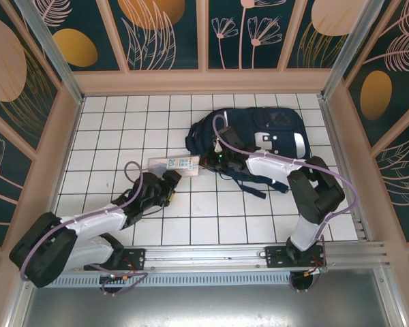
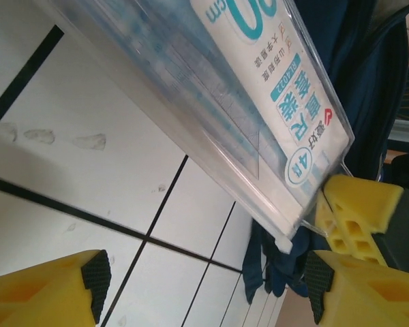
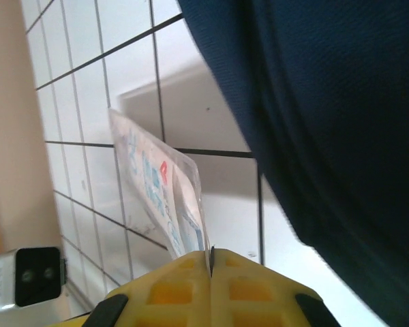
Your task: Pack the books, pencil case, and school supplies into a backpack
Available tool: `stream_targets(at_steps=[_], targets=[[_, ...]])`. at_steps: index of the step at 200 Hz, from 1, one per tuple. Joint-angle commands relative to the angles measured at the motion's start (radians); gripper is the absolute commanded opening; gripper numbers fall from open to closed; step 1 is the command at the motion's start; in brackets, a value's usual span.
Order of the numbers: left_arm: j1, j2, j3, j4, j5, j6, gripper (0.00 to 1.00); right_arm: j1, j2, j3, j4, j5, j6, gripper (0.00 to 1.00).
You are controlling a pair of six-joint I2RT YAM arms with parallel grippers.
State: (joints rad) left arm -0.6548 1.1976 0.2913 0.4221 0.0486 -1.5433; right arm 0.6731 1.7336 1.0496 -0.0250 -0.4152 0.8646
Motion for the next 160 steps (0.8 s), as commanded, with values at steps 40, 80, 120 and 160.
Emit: stream_targets(at_steps=[40,80,120,160], targets=[[-0.001,0.149,0.039,0.241,-0.094,-0.005,0.72,0.008,0.004,-0.02,0.091,-0.096,0.088,0.0],[0.061,0.199,0.053,0.266,-0.095,-0.008,0.64,0.023,-0.006,-0.028,0.083,-0.096,0.084,0.0],[0.1,0.215,0.081,0.247,-0.102,-0.003,0.54,0.031,-0.008,-0.021,0.064,-0.097,0.066,0.0],[0.123,0.213,0.074,0.238,-0.113,-0.021,0.32,0.037,-0.011,-0.025,0.054,-0.092,0.057,0.0]])
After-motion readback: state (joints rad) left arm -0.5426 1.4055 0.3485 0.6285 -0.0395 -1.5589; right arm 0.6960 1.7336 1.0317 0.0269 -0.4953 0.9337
